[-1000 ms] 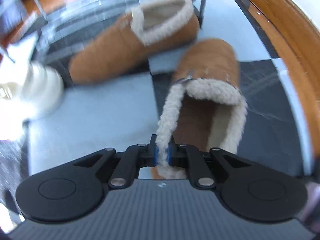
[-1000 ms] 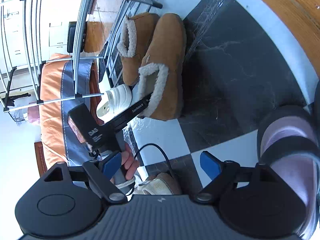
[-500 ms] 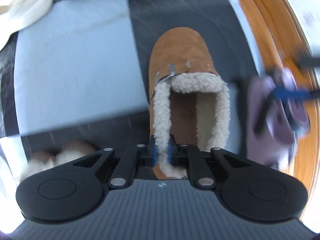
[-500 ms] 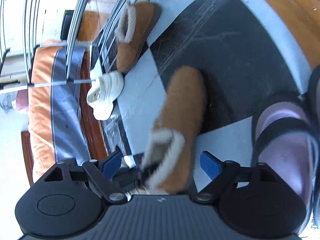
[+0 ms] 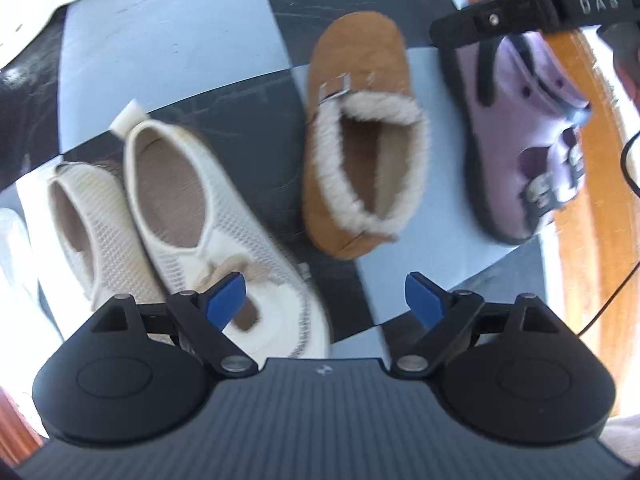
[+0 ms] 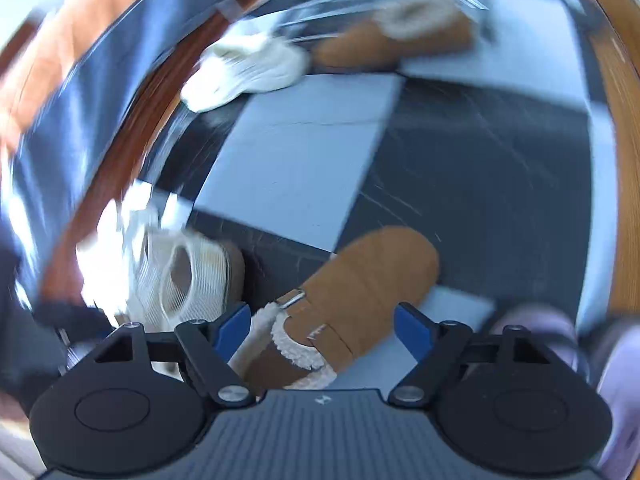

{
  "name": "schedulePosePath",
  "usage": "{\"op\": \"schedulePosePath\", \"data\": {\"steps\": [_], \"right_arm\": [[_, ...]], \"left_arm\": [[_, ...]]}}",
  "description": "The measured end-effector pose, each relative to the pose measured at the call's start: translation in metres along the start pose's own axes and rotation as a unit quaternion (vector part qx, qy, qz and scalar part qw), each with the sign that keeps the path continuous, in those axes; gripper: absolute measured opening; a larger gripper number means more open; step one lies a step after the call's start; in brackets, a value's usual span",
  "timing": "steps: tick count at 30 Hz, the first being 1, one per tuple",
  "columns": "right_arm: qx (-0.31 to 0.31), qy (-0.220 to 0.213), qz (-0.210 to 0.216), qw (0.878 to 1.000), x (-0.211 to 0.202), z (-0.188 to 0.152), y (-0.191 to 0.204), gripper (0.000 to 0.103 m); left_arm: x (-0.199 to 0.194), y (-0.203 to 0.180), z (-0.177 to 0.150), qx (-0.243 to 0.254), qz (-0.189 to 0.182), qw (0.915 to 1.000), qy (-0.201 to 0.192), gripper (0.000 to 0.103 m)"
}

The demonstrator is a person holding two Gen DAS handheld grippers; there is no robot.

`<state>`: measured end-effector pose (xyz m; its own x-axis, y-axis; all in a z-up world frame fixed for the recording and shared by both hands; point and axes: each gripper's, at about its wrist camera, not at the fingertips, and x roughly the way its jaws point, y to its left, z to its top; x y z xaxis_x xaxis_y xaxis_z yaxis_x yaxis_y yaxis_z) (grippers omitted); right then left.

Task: Organize scattered shoes
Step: 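Carry the brown slipper with the left tool beside the purple clogs, then grasp the brown slipper by its buckle strap with the right tool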

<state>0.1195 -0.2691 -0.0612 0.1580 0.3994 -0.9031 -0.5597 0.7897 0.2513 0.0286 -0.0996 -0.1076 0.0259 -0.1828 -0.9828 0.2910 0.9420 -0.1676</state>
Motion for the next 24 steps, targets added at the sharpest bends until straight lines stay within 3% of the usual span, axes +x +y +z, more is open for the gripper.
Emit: {"op": "schedulePosePath", "data": {"steps": [1,3,7,9,11,13,17,18,19,24], "right_arm": [[-0.046,0.003,-0.018,0.999,0.005,-0.001,0.015,0.078],[-0.166,0.016,-0.052,0.985,0.021,-0.006,0.052,0.077],[-0.283,0.062,-0.085,0.953,0.051,-0.012,0.089,0.078],[-0.345,0.078,-0.127,0.926,0.072,-0.014,0.099,0.078],[-0.368,0.082,-0.156,0.913,0.086,-0.015,0.099,0.079],[-0.327,0.098,-0.181,0.922,0.111,-0.008,0.086,0.086],[-0.222,0.099,-0.161,0.956,0.12,0.005,0.061,0.07],[-0.181,0.092,-0.148,0.968,0.113,0.009,0.053,0.061],[-0.135,0.084,-0.133,0.978,0.104,0.014,0.045,0.06],[-0.037,0.068,-0.096,0.992,0.088,0.022,0.019,0.053]], "left_arm": [[0.0,-0.004,-0.003,0.002,0.001,1.0,0.002,0.087],[0.004,-0.003,-0.007,0.007,-0.007,0.9999,0.011,0.087],[0.007,0.011,-0.005,-0.017,-0.022,0.9993,0.026,0.087],[0.005,0.014,-0.005,-0.022,-0.022,0.9992,0.026,0.087],[0.0,0.017,-0.005,-0.037,-0.024,0.9989,0.016,0.087],[-0.006,0.022,-0.004,-0.064,-0.037,0.9973,0.003,0.087],[-0.012,0.027,-0.001,-0.078,-0.041,0.996,-0.013,0.087],[-0.01,0.027,-0.003,-0.075,-0.039,0.9963,-0.017,0.087],[-0.012,0.026,-0.004,-0.071,-0.035,0.9967,-0.021,0.088],[-0.009,0.03,-0.006,-0.064,-0.016,0.9976,-0.019,0.089]]}}
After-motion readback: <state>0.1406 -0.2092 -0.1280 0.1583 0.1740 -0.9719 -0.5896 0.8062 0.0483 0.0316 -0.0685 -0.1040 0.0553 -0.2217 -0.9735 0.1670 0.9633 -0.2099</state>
